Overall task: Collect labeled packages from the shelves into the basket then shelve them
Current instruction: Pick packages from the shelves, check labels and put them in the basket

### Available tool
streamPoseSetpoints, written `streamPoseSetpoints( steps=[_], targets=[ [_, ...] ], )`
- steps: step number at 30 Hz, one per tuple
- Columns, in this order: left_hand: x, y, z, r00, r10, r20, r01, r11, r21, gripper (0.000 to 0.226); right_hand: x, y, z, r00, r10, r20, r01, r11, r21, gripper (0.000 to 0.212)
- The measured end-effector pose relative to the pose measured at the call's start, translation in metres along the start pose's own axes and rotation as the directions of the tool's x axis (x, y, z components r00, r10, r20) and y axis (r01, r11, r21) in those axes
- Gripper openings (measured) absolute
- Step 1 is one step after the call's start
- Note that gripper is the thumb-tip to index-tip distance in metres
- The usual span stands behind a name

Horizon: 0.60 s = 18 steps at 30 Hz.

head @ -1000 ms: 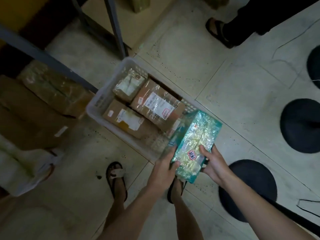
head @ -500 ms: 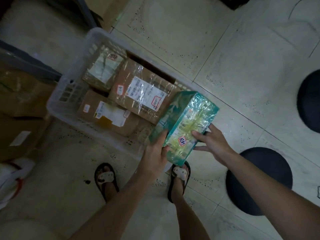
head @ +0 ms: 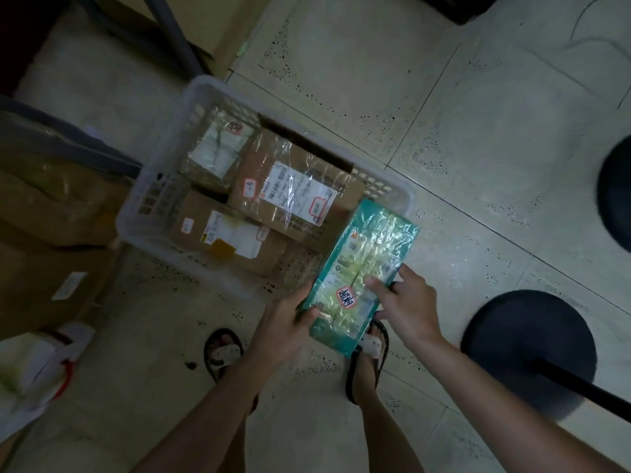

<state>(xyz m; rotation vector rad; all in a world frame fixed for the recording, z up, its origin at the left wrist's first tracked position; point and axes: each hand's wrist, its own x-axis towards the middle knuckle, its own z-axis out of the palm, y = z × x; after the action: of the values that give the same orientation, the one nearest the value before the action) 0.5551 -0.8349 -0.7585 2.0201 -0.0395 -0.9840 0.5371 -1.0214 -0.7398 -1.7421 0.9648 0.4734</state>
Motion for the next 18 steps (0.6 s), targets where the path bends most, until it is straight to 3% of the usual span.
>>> streamPoseSetpoints(
  steps=[3, 5, 8, 13, 18],
  targets=[
    [0.003, -0.005, -0.011, 0.996, -0.069, 0.051, 0.078, 0.977, -0.198, 0.047, -0.006, -0.002, 0.010, 0.989, -0.117, -0.088, 0.106, 0.987, -0.122, 0.016],
    [0.009, -0.003, -0.016, 0.992, -0.084, 0.097, 0.105, 0.966, -0.238, 0.050, -0.006, -0.002, 0.009, 0.988, -0.110, -0.110, 0.096, 0.988, -0.120, 0.018],
    [0.018, 0.005, -0.013, 0.991, -0.068, 0.111, 0.089, 0.977, -0.193, 0.044, -0.001, -0.003, 0.004, 0.993, -0.060, -0.105, 0.053, 0.996, -0.069, 0.012],
    [0.015, 0.007, -0.013, 0.994, -0.068, -0.080, 0.056, 0.987, -0.149, 0.047, 0.019, -0.023, 0.015, 0.992, -0.112, -0.051, 0.110, 0.993, -0.047, 0.016],
    [0.015, 0.002, -0.027, 1.000, 0.001, -0.030, -0.004, 0.996, -0.087, 0.046, 0.014, -0.020, 0.022, 0.989, -0.133, -0.069, 0.129, 0.990, -0.056, 0.017]
  ],
)
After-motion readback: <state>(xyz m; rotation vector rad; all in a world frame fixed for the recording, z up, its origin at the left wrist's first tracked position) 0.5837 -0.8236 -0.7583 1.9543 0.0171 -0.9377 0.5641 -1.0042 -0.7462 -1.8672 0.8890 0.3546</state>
